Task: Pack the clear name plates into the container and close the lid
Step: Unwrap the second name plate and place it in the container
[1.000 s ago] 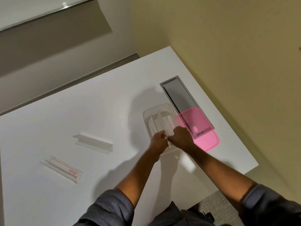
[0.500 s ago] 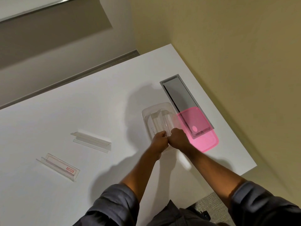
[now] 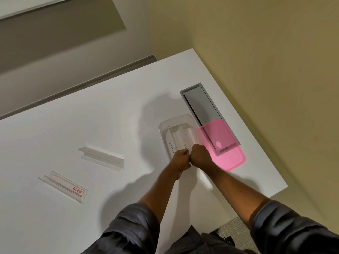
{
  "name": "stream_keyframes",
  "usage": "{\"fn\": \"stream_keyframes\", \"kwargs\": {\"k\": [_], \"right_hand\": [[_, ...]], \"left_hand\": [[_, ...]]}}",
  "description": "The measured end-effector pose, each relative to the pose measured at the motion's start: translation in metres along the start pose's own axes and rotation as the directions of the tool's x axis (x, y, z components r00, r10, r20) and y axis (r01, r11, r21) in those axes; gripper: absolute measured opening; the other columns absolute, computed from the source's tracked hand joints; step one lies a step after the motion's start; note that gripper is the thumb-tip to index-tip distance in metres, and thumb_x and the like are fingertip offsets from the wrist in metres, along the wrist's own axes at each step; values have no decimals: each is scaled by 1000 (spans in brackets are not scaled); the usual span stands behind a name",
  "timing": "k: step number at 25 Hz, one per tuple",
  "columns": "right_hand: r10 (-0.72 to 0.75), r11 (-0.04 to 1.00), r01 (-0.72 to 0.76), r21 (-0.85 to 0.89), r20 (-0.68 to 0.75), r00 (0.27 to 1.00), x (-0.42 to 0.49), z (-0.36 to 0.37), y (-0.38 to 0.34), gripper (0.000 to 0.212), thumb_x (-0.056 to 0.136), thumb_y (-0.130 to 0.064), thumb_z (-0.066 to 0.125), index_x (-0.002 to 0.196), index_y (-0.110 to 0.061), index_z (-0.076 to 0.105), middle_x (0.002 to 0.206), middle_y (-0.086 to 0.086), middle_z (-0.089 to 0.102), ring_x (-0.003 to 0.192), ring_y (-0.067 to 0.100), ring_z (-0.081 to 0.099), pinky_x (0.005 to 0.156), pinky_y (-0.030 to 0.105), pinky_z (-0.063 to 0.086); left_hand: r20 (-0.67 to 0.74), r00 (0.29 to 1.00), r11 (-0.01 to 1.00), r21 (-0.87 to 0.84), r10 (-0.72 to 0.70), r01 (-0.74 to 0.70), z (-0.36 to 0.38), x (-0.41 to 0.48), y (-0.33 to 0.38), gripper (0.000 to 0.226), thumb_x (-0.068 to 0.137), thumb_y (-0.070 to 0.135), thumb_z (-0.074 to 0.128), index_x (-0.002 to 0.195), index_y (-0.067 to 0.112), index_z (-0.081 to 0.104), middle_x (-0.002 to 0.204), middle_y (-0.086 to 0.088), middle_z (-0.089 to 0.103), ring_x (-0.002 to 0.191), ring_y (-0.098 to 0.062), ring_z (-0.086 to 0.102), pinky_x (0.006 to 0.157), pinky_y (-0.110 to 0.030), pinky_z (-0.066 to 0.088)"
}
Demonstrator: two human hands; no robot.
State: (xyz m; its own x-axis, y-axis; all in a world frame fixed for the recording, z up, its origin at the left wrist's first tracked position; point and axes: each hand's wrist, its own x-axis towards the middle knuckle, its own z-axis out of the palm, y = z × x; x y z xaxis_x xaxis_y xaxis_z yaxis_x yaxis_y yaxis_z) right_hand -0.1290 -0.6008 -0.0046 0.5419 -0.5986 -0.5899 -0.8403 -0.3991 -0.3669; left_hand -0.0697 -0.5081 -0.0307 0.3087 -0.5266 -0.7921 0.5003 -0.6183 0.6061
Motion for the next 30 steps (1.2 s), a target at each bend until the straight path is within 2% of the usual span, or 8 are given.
{"fn": "stream_keyframes", "kwargs": {"k": [8,10,13,17,19,23,28,30], "right_hand": [[-5,1000,5,24,-7,1000,-5,0,-2,17,101,-9,63,110,3,71,107,20,77,98,34,76,72,28,48],[-16,1000,16,26,-25,1000,-9,-2,-1,16,99,-6,65,110,4,70,106,21,76,97,35,76,72,28,48],[-27,999,30,43,-61,998,-17,-5,-2,21,96,-2,66,115,5,69,110,23,75,96,33,74,76,32,55],[-96,985,121,123,-190,977,-32,-6,-10,43,92,3,61,135,3,65,131,23,73,122,37,71,101,41,58],[-145,973,184,138,-251,957,-39,-4,-21,45,93,4,59,137,-2,67,131,18,74,122,33,73,100,37,57],[-249,931,321,175,-341,907,-54,4,-55,28,98,0,58,118,-4,77,109,12,81,101,26,78,86,24,55],[-368,885,417,207,-237,899,-62,30,-106,24,100,-6,61,115,-8,80,111,6,82,96,13,74,82,3,43],[-387,880,414,234,-151,909,-61,45,-123,25,99,-7,63,117,-9,80,115,5,81,98,10,72,82,5,46]], "left_hand": [[-15,1000,1000,5,-11,11,-1,-7,5,36,106,-7,38,105,15,66,113,2,63,117,-24,59,96,-40,57],[-22,1000,1000,-3,4,-4,-2,-11,6,42,106,-8,40,125,14,71,138,-4,64,134,-27,58,104,-42,56],[-49,998,999,-22,43,-44,-12,-23,10,55,105,-9,49,157,9,53,163,-10,52,151,-31,50,109,-40,52],[-26,991,981,-143,129,-132,-39,-57,16,41,107,5,60,148,11,63,136,-7,74,128,-22,70,107,-39,59],[-41,986,969,-186,160,-165,-59,-77,18,33,108,8,60,140,12,68,127,-8,79,119,-25,76,102,-40,62],[-193,968,945,-255,159,-206,-106,-102,7,27,106,9,62,131,12,72,118,-12,81,111,-32,79,94,-42,67],[-377,926,907,-389,3,-162,-165,-113,-26,26,109,8,57,133,8,68,120,-15,77,110,-32,77,83,-36,66],[-385,920,882,-455,-68,-125,-187,-117,-38,25,110,8,56,132,8,67,121,-17,76,110,-33,76,83,-37,66]]}}
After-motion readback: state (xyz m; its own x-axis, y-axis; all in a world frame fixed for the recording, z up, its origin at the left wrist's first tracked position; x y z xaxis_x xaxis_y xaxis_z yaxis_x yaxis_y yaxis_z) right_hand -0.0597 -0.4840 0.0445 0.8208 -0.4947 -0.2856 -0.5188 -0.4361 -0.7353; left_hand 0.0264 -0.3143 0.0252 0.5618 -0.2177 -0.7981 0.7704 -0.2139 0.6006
